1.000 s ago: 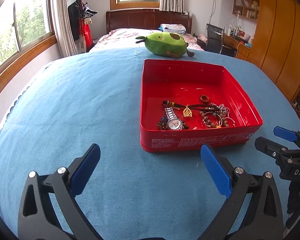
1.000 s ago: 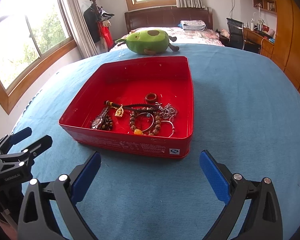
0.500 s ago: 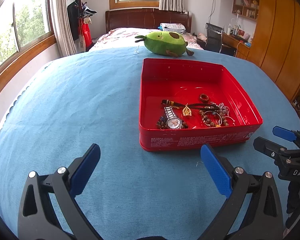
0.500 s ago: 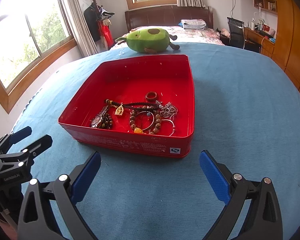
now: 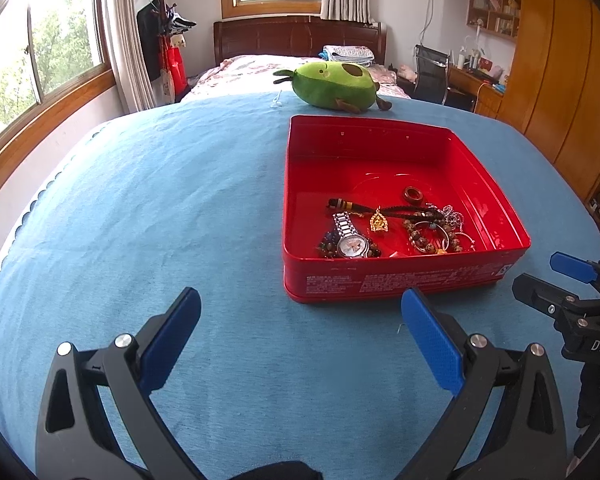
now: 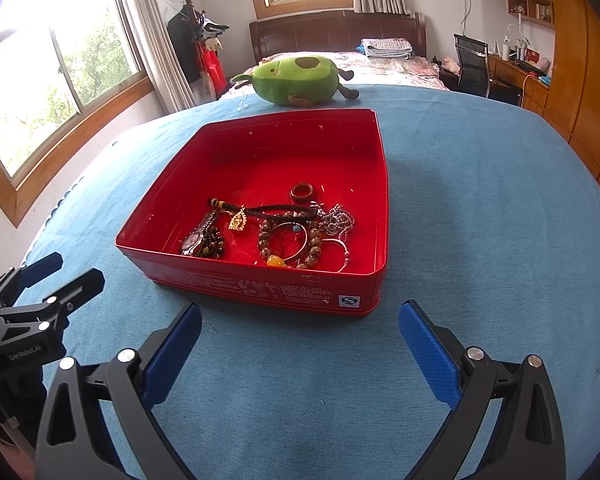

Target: Organize jewelry

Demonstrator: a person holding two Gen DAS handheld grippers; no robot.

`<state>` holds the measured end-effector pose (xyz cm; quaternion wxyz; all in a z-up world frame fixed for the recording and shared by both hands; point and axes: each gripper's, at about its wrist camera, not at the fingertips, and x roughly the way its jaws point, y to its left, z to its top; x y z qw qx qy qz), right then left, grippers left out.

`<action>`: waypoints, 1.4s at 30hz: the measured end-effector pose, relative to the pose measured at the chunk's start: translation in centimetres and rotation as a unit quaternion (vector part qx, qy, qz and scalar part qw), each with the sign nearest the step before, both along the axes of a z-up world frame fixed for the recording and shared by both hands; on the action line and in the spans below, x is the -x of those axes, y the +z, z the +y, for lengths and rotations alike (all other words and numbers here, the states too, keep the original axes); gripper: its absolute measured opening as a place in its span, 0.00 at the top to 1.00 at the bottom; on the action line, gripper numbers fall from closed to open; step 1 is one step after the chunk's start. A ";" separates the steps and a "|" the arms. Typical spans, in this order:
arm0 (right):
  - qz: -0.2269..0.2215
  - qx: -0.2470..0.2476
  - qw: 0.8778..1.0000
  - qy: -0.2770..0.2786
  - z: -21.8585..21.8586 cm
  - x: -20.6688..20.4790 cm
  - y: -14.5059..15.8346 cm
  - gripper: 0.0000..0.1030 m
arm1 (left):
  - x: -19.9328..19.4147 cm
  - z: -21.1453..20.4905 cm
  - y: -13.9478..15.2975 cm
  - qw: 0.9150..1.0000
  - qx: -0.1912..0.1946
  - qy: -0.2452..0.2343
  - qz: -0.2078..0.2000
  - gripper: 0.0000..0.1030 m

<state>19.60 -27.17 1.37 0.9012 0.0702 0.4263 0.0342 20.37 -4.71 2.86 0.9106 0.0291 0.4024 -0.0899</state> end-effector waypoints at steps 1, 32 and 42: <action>0.000 0.000 1.000 0.000 0.0 0.0 0.0 0.04 | 0.0 0.0 0.0 1.000 0.000 0.000 0.000 0.03; 0.001 0.001 1.000 0.001 0.0 0.0 0.0 0.04 | -0.2 0.1 -0.2 1.000 0.000 -0.003 0.007 0.03; 0.002 0.001 1.000 0.001 0.0 0.0 0.0 0.04 | -0.3 0.0 -0.2 1.000 -0.002 0.000 0.011 0.03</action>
